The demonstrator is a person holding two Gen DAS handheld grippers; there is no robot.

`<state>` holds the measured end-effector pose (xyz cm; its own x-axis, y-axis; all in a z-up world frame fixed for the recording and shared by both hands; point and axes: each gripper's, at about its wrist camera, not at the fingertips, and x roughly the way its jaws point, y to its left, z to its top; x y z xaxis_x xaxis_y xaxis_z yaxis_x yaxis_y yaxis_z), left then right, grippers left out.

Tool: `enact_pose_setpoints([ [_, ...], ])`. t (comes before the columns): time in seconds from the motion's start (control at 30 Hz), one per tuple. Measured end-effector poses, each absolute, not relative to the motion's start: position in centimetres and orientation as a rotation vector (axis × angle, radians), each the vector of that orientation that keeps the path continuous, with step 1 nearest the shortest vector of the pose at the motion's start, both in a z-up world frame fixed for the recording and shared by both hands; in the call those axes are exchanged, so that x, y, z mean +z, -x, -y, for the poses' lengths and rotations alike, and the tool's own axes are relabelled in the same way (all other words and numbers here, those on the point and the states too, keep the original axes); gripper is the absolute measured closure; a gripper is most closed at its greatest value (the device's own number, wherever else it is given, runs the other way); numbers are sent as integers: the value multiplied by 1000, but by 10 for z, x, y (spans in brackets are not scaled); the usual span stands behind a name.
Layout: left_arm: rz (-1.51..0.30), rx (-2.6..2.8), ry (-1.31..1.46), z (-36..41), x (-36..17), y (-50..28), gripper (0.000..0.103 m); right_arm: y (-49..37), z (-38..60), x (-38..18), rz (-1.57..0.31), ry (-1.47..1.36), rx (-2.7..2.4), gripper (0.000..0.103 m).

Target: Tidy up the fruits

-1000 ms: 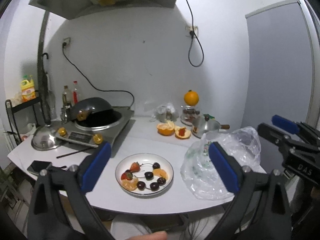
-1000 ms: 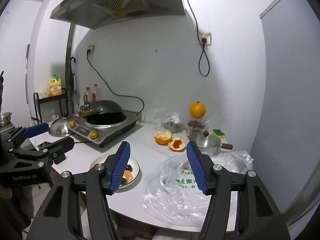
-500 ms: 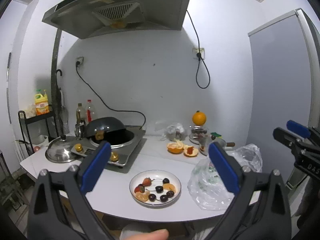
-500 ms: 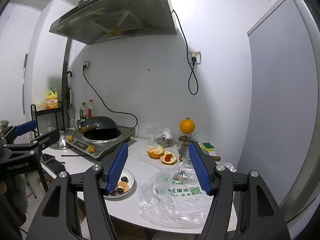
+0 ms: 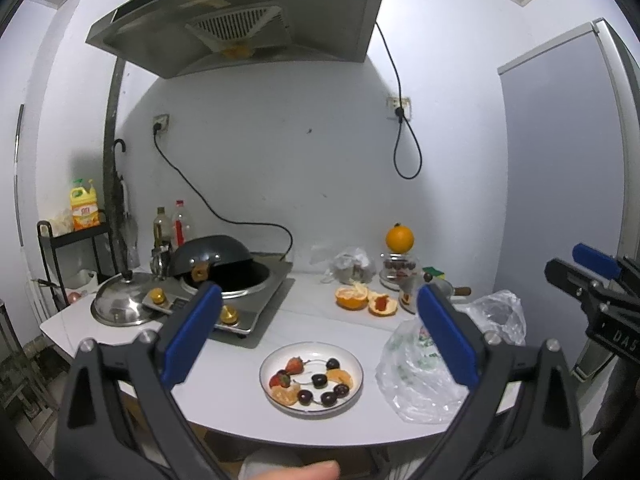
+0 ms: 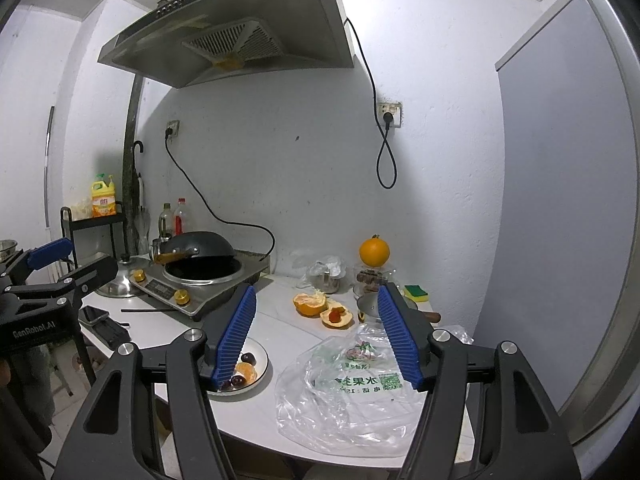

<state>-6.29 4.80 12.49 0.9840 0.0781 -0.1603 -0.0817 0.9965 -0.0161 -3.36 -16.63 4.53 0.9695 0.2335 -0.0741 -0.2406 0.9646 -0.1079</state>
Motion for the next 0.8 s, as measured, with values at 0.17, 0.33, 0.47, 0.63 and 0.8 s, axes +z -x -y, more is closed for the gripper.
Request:
enact_pose_setpoints([
  [0.17, -153, 80, 8, -45, 124, 66, 4, 32, 165, 44, -63, 115, 242, 36],
  [0.33, -152, 82, 11, -45, 124, 67, 4, 30, 164, 44, -64, 110, 237, 36],
  [0.47, -155, 82, 11, -44, 123, 66, 4, 32, 162, 42, -66, 111, 235, 36],
  [0.63, -158, 81, 12, -44, 122, 66, 4, 31, 162, 41, -70, 112, 236, 36],
  [0.8, -161, 77, 11, -44, 121, 66, 4, 31, 161, 41, -70, 112, 236, 36],
])
